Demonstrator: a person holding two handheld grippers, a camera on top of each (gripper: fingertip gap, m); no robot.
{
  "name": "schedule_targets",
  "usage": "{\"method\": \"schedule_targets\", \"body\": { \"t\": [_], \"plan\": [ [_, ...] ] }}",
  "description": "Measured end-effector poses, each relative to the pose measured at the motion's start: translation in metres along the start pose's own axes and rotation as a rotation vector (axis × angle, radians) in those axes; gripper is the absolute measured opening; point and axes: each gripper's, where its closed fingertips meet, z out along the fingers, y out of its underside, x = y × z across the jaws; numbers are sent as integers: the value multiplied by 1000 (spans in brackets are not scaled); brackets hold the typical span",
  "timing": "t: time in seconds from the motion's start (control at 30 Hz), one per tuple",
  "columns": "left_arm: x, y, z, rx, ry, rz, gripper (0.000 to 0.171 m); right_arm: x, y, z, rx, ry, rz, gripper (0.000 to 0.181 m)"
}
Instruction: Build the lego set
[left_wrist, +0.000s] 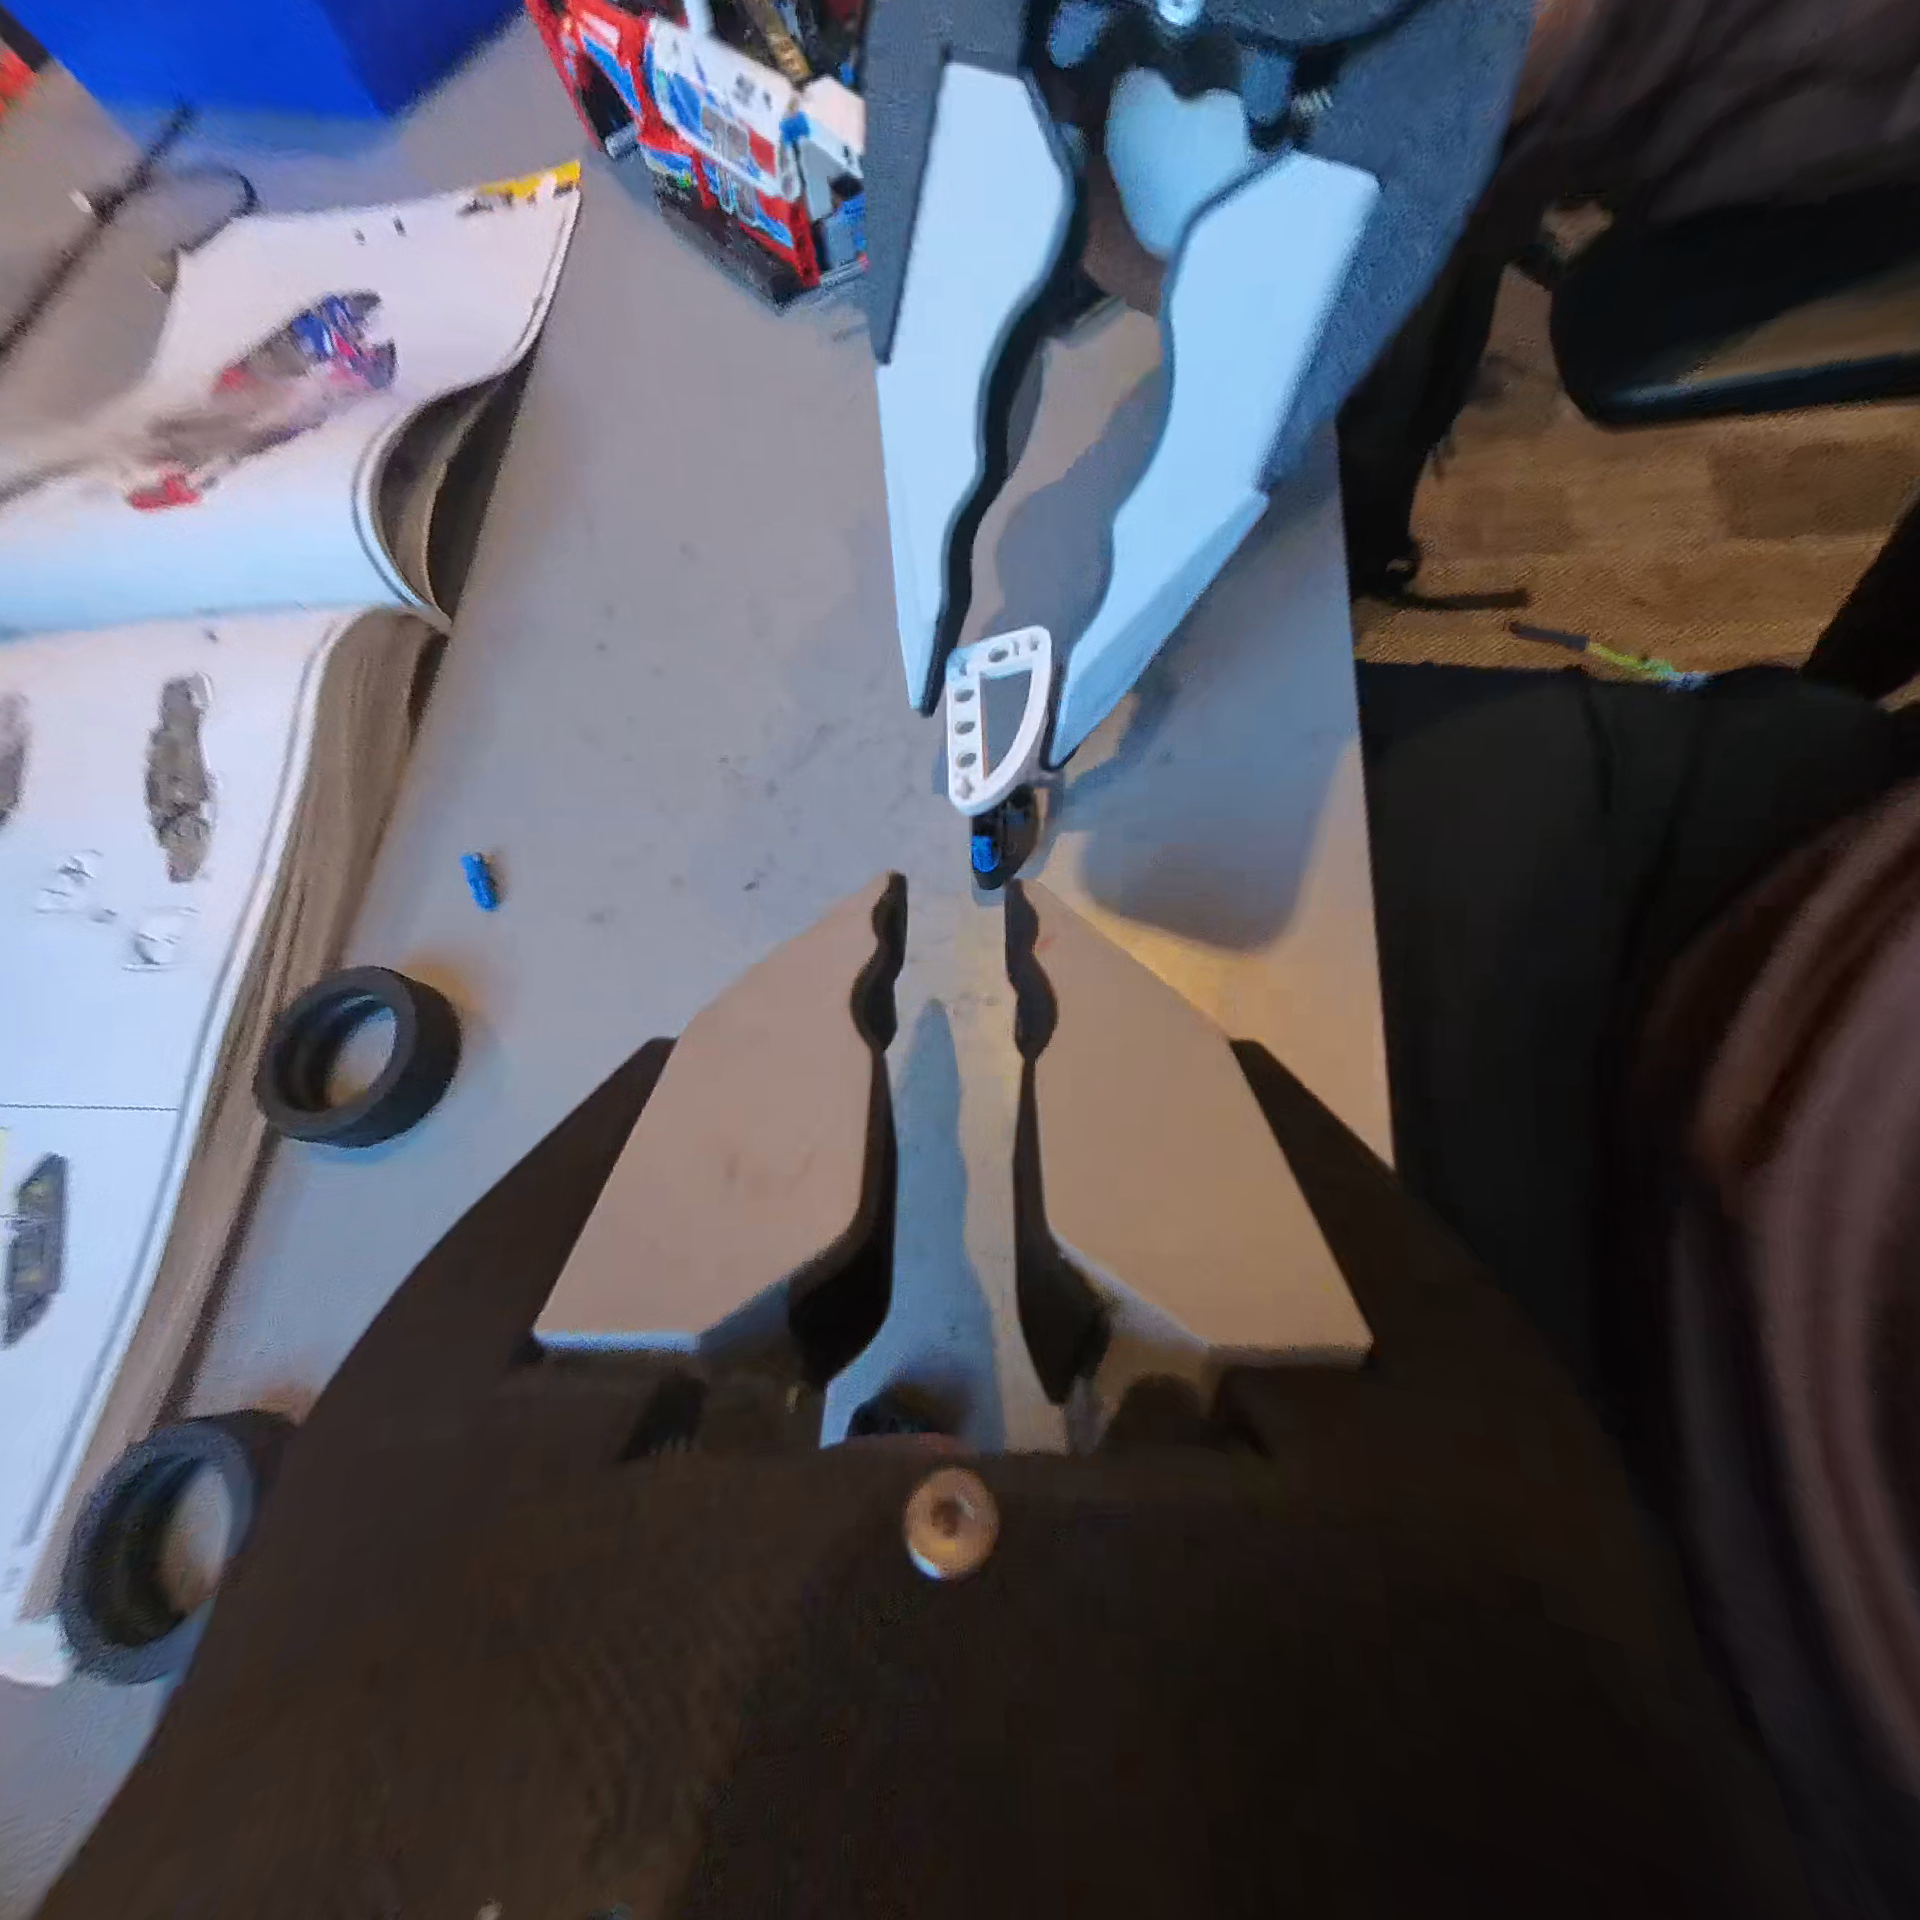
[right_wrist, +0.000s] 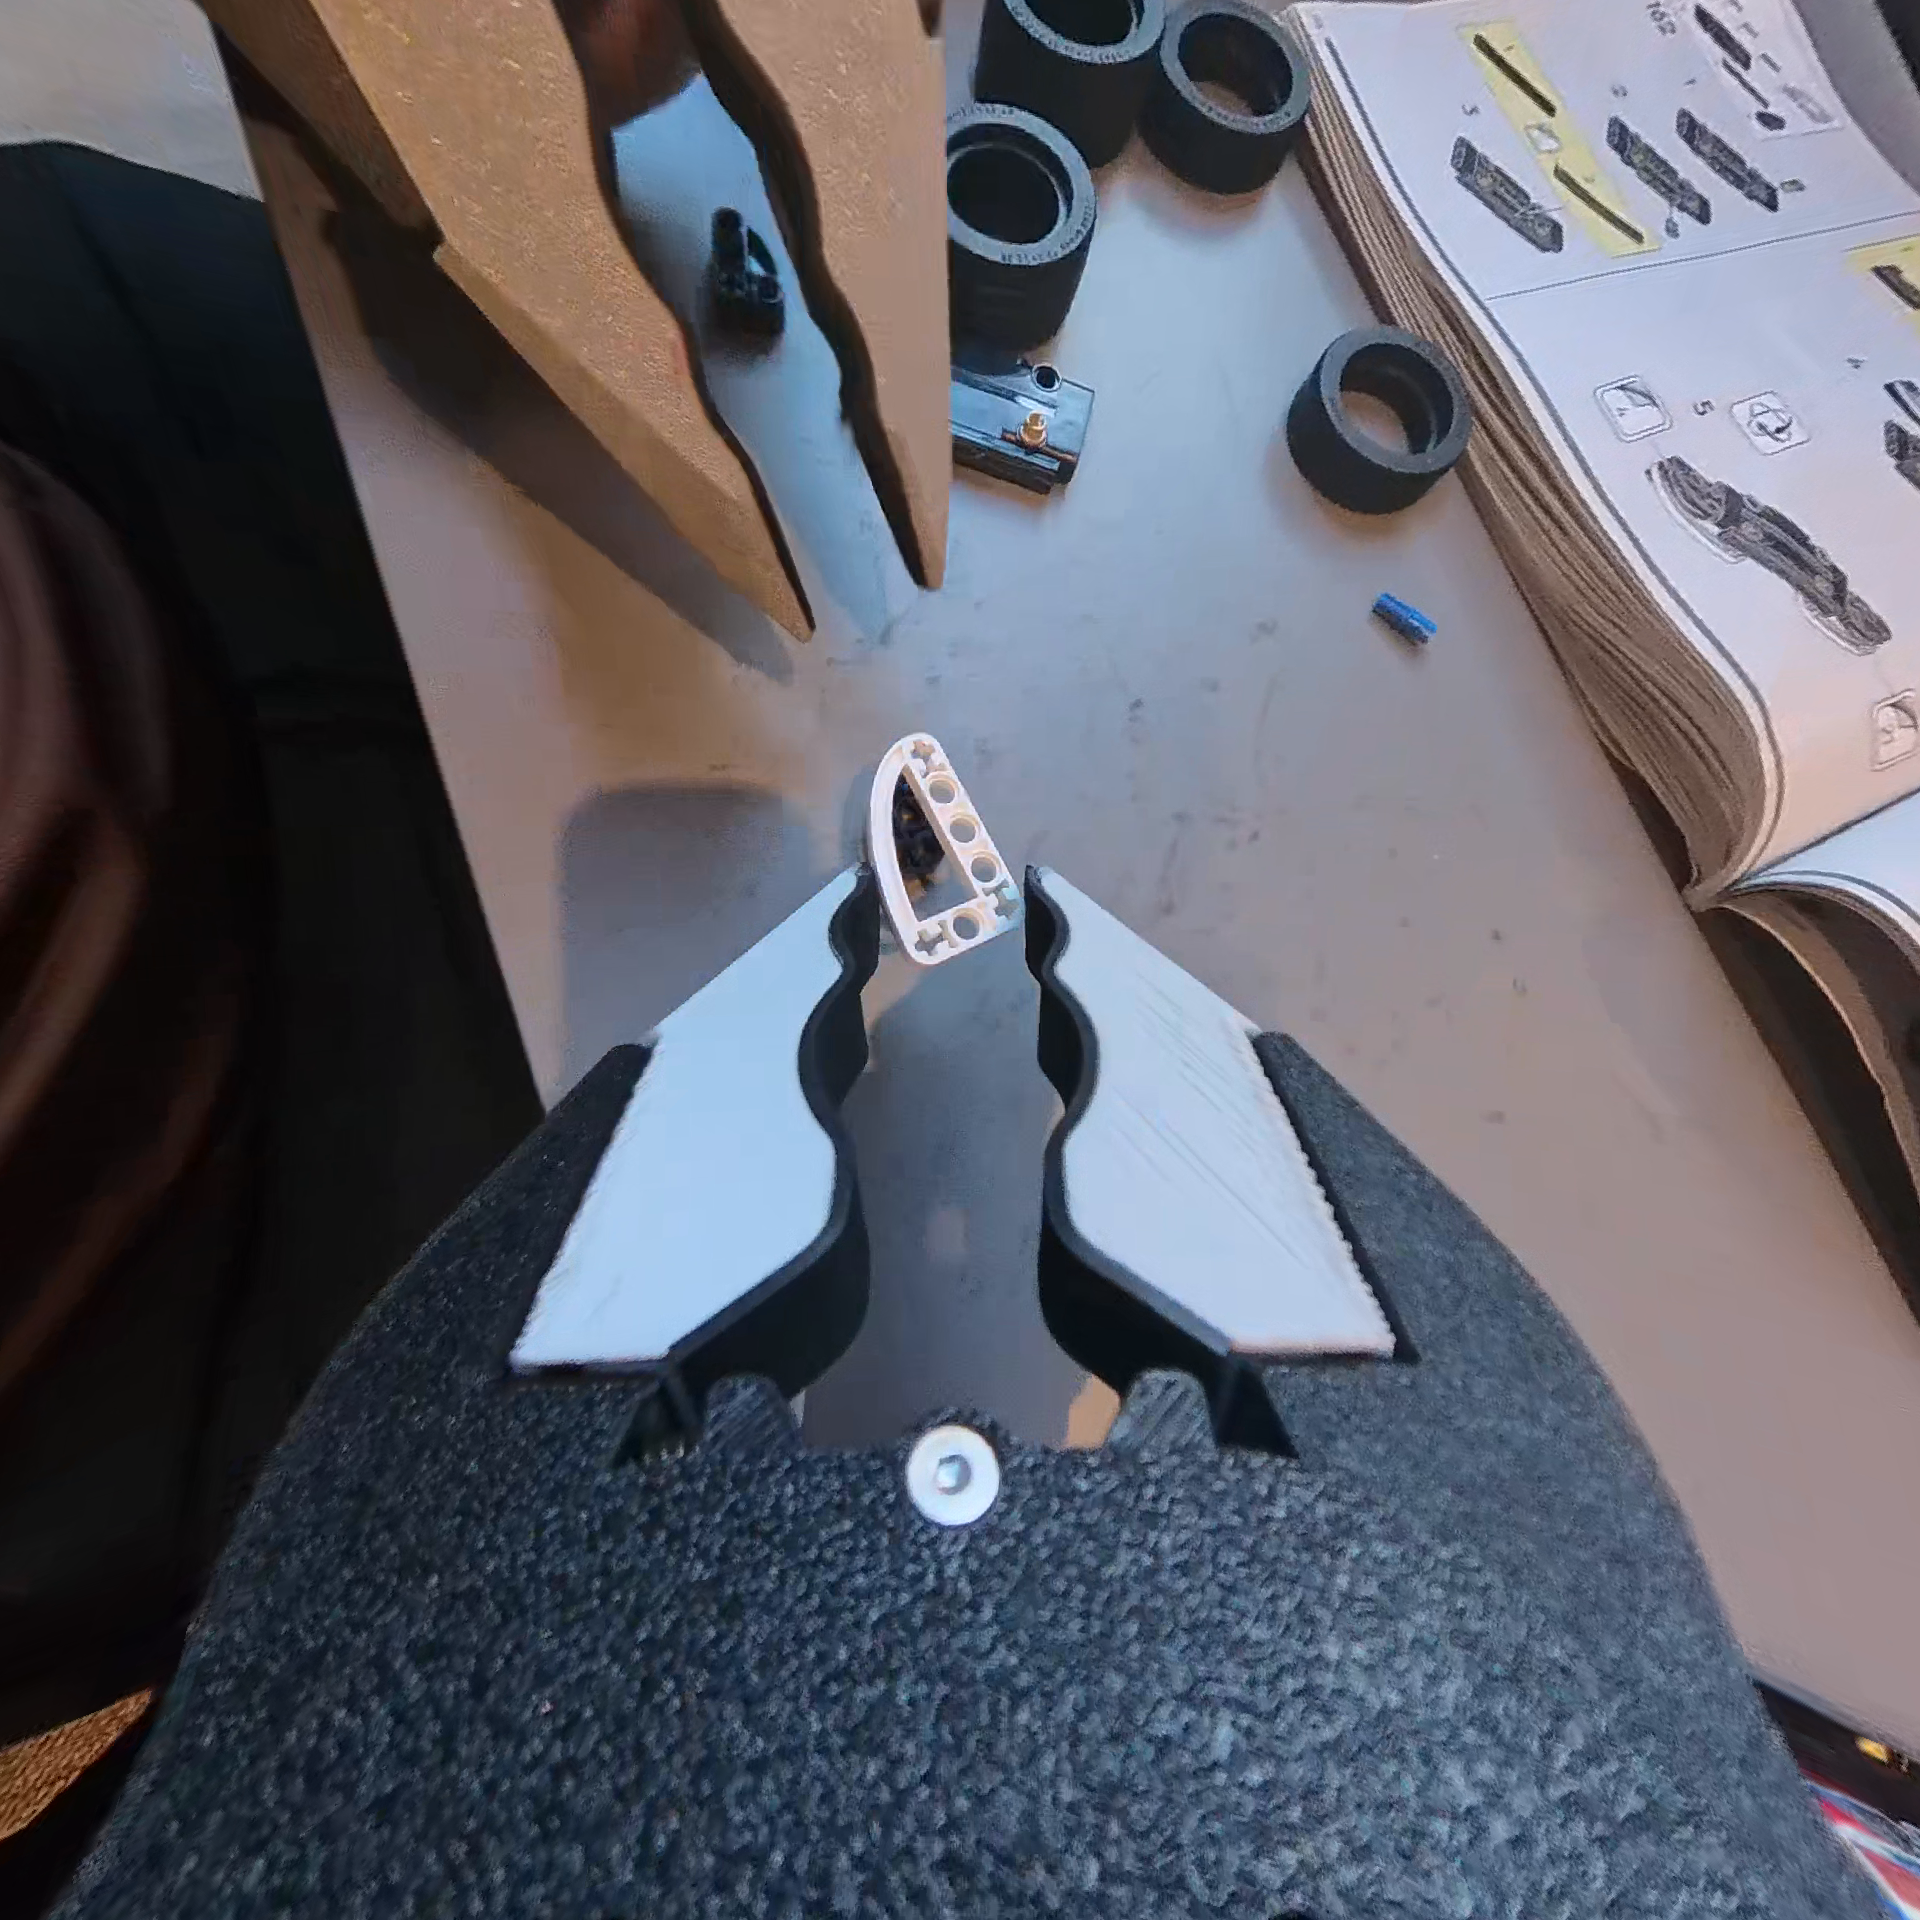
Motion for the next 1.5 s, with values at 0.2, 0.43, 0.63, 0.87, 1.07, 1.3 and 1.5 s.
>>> {"method": "schedule_targets", "body": {
  "t": [0.2,0.43,0.63,0.87,1.07,1.3,1.5],
  "plan": [
    [6,-6,12,11,117,-158,18,-2,-4,1,45,13,-12,27],
    [7,-11,19,33,152,-161,13,-2,-5,1,61,36,-65,27],
    [8,-10,19,29,125,-80,9,-3,-6,-1,75,54,-101,27],
    [9,-11,17,64,85,29,0,-13,-12,-1,137,-35,-72,11],
    [-1,-3,15,23,42,-17,0,-3,-7,-5,123,-5,-4,10],
    [7,4,10,-41,16,-108,0,9,-13,-24,223,32,208,3],
    [7,-12,12,54,83,-316,21,12,-51,-49,540,-118,572,3]
  ]
}}
